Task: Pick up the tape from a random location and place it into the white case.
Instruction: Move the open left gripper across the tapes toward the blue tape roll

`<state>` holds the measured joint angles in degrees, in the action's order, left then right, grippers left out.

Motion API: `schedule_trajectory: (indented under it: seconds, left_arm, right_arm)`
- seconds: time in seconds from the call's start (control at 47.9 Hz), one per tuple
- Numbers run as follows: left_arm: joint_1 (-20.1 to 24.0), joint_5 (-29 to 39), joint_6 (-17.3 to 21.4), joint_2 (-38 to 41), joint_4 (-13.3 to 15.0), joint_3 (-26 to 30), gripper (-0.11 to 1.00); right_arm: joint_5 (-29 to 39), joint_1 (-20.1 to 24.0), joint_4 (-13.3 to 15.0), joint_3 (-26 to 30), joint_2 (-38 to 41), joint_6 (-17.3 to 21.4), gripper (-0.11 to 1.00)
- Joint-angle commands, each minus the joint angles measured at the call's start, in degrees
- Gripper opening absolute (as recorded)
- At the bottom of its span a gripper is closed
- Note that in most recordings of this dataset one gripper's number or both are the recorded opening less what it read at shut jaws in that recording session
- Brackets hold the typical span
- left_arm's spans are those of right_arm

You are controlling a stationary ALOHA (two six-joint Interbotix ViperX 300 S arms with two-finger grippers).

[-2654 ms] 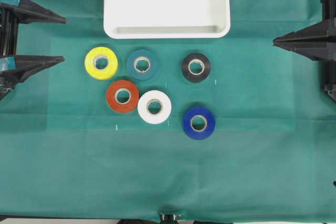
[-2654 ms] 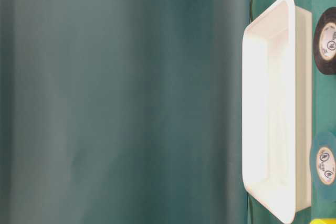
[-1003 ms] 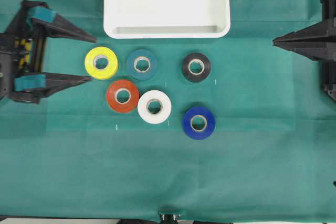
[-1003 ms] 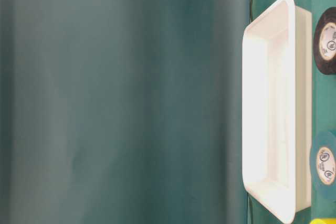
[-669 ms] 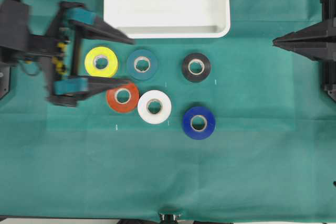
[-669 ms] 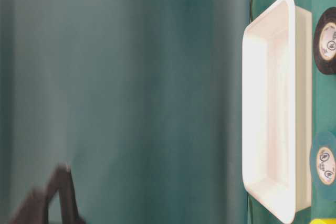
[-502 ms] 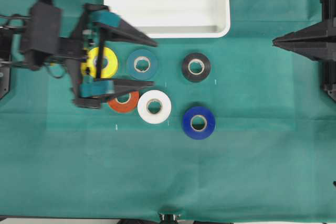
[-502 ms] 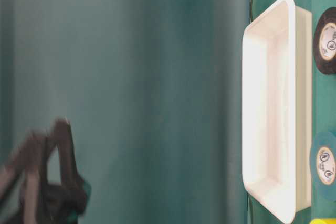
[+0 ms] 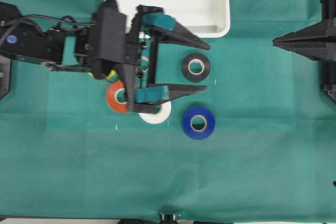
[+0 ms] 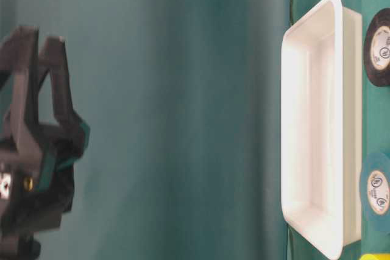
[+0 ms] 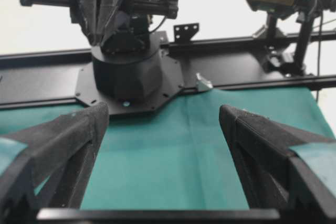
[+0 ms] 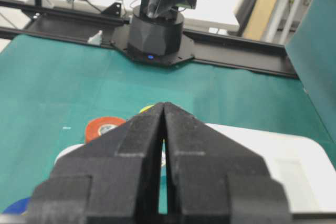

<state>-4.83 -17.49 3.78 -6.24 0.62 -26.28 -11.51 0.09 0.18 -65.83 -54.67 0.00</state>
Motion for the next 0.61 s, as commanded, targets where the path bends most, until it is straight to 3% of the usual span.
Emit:
schedule_trajectory:
  seconds: [0.0,0.585]
  left_arm:
    - [-0.18,0.44,0.35,0.18,0.00,2.29,0.99]
    - [-0.18,2.72,0.97,3.08,0.00,6.77,0.99]
  right_arm:
    - [-0.44,0.09,0.00,1.58,0.35,-0.09,0.00]
    - [-0.35,0.09,0.09,1.58,0.35,-0.18,0.00]
